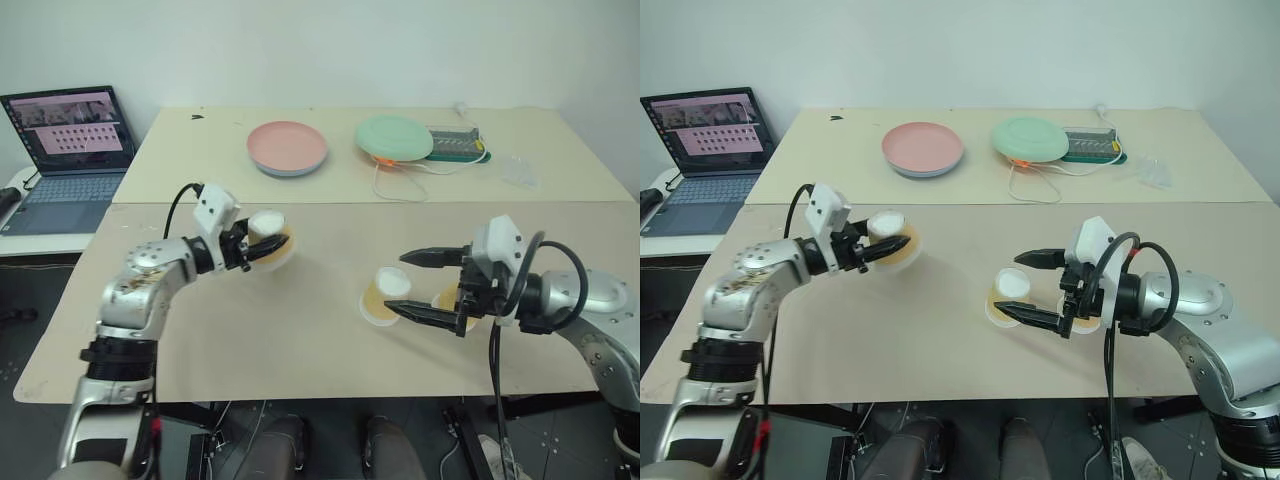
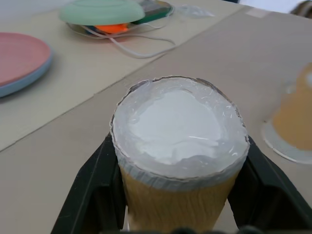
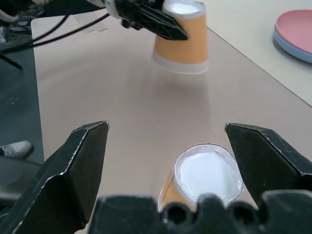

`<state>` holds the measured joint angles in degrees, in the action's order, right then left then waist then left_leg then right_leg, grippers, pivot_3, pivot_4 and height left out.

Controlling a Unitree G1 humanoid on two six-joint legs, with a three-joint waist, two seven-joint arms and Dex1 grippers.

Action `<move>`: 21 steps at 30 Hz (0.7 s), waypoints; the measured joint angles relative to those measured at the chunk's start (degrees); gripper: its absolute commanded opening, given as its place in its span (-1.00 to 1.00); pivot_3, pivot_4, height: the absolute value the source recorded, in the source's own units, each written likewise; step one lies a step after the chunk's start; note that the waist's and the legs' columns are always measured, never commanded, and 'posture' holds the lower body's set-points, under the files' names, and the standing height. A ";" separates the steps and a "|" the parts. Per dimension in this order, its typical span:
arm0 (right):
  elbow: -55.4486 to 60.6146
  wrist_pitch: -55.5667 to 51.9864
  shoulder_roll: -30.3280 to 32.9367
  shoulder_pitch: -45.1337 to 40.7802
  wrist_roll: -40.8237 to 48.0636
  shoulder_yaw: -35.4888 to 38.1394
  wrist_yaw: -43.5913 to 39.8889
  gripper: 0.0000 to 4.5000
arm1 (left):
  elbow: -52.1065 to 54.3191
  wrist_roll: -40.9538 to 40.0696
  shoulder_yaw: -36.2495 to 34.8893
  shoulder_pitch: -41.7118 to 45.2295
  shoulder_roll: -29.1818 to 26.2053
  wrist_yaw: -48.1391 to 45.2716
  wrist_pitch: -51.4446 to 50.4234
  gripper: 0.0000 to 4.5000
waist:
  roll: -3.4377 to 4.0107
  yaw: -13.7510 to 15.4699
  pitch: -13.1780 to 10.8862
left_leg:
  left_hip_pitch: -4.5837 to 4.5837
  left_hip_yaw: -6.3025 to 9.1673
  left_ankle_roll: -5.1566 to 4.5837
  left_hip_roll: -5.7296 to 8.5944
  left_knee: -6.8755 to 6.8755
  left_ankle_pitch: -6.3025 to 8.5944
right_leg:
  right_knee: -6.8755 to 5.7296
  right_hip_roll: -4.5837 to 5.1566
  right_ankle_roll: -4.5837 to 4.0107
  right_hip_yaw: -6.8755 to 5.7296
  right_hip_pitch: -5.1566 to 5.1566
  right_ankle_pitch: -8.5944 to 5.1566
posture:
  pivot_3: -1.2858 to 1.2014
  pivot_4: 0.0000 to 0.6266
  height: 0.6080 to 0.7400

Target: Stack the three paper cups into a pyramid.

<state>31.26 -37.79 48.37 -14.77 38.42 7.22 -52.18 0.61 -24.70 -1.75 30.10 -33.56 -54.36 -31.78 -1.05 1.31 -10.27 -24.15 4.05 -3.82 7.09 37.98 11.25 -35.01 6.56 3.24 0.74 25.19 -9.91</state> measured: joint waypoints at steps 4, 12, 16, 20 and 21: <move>-0.55 0.42 -0.46 -0.28 -0.52 -0.23 0.00 1.00 | 0.18 0.18 4.21 -0.48 -1.22 -5.16 -0.36 0.02 | 0.00 -0.05 0.00 | -0.01 -0.01 0.00 0.00 0.00 0.00 | 0.01 0.01 0.00 0.01 0.00 0.00 | 0.03 -0.52 0.62; -0.71 0.53 -0.47 0.09 -1.19 0.19 1.02 1.00 | -1.79 2.46 10.45 1.17 4.01 -6.51 1.94 0.02 | -0.01 -0.21 0.00 | -0.02 -0.01 -0.01 -0.01 0.00 0.00 | 0.01 0.03 -0.01 0.02 0.01 0.01 | 0.03 -0.52 0.62; -0.26 0.53 -0.39 0.77 -1.18 0.82 1.68 1.00 | -2.14 3.17 12.27 1.81 6.76 -6.80 3.35 0.02 | 0.00 -0.36 0.00 | -0.02 -0.01 -0.02 -0.01 0.00 -0.01 | 0.01 0.03 -0.01 0.03 0.01 0.01 | 0.03 -0.52 0.62; 0.49 0.49 -0.28 2.07 -1.14 1.95 2.35 1.00 | -3.86 4.40 14.00 2.47 8.52 -7.15 4.38 0.02 | 0.00 -0.52 0.00 | -0.02 -0.01 -0.02 -0.01 0.00 -0.01 | -0.01 0.03 -0.01 0.03 0.00 0.01 | 0.03 -0.52 0.62; 0.69 0.49 -0.23 2.08 -1.14 2.31 2.43 1.00 | -3.99 4.43 14.14 2.62 8.75 -7.17 4.52 0.02 | -0.01 -0.56 0.00 | -0.02 -0.01 -0.02 -0.02 0.00 -0.01 | 0.00 0.02 -0.01 0.03 0.01 0.01 | 0.03 -0.52 0.62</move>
<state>31.95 -37.30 48.14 -12.69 37.29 9.53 -49.76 -3.38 -20.28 12.39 32.72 -24.82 -61.54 -27.26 -1.06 0.76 -10.27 -24.17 4.05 -3.84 7.08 37.98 11.24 -35.01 6.58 3.23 0.78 25.20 -9.90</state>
